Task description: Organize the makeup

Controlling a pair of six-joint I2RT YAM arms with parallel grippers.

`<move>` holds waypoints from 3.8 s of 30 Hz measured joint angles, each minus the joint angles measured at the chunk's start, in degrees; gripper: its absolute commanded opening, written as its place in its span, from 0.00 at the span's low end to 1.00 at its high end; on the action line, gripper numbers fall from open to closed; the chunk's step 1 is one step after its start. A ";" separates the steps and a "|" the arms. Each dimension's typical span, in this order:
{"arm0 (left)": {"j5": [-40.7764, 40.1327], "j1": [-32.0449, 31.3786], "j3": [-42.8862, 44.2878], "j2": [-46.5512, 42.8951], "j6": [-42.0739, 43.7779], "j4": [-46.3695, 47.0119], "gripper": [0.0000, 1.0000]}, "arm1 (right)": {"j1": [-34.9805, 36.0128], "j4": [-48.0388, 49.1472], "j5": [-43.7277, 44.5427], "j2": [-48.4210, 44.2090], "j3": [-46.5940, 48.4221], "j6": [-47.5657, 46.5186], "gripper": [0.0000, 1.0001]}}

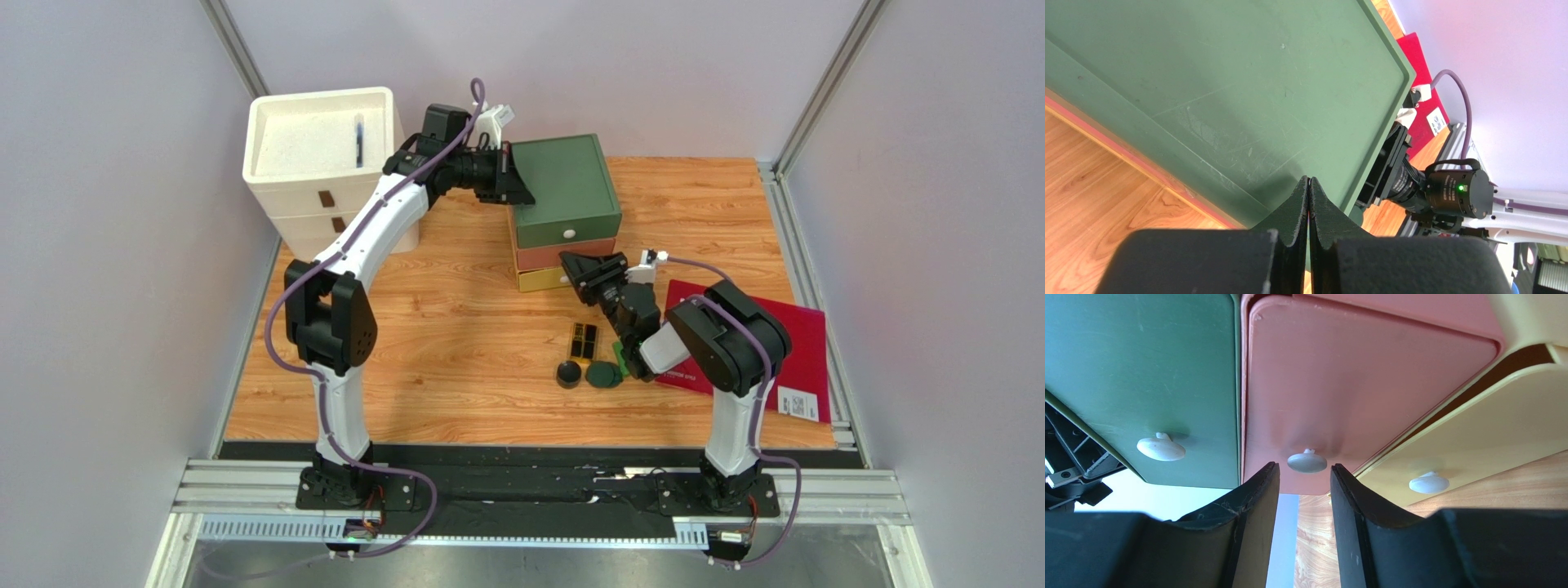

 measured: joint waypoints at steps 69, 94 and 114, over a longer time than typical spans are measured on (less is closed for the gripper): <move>2.97 0.02 1.66 2.14 0.11 -0.96 0.00 | 6.49 -13.62 1.40 -19.43 -13.22 0.35 0.34; 3.02 0.02 1.92 2.25 0.42 -1.27 0.00 | 6.97 -77.90 -1.57 -48.37 0.85 -24.74 0.58; 3.69 0.02 1.92 2.29 0.70 -1.64 0.00 | 25.35 -104.39 0.42 -22.53 21.24 -53.94 0.73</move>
